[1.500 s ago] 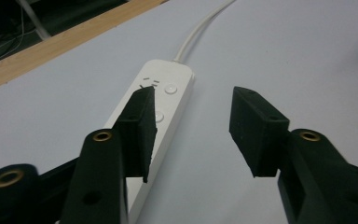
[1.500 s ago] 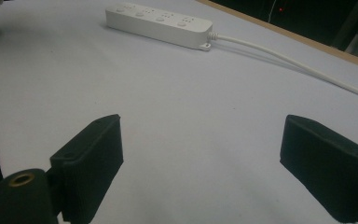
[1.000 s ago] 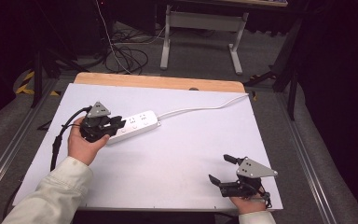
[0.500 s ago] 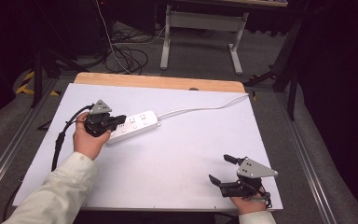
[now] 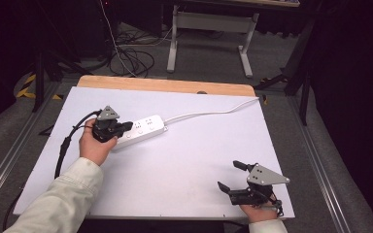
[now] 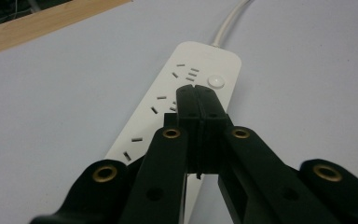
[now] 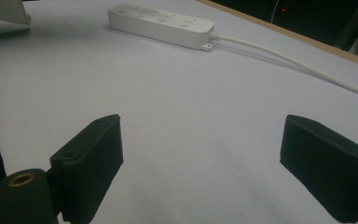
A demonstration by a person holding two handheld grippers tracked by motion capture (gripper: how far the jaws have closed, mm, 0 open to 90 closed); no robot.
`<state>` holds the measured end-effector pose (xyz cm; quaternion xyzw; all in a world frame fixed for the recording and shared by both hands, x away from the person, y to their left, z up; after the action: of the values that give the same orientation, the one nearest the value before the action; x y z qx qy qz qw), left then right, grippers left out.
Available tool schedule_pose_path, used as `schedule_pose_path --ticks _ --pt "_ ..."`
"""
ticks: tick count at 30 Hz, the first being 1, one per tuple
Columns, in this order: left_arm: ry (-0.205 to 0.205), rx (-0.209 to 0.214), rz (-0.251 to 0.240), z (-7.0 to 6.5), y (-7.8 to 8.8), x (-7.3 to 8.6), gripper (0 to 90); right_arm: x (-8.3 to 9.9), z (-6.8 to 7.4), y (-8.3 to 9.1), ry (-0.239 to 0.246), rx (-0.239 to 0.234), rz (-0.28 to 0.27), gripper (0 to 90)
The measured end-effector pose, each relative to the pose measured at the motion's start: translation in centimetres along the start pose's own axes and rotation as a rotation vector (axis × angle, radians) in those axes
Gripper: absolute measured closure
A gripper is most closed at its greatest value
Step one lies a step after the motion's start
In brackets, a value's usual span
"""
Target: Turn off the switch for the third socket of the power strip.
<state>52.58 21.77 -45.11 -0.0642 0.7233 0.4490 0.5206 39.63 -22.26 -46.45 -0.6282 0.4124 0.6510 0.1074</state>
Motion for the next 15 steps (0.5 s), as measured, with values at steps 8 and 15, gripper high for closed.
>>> schedule_pose_path --ticks 8,15 --pt "-0.016 -0.007 0.042 0.0 -0.7 0.2 89.7 0.0 0.0 0.0 -0.002 0.005 -0.001 13.4" --pt "0.000 -0.011 0.095 0.0 -1.1 0.6 89.7 0.0 -0.1 0.1 -0.002 0.009 -0.006 13.4"
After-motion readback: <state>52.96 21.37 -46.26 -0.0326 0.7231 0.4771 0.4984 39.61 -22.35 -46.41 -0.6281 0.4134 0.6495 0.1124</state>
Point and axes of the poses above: each handheld gripper's, and its own axes: y roughly backward along the jaws, x roughly out of its underside, z roughly to its left, the point moved 2 cm from there along -y, roughly forward along the jaws, and after that the axes turned 5 degrees about x, right-handed, at the moved point
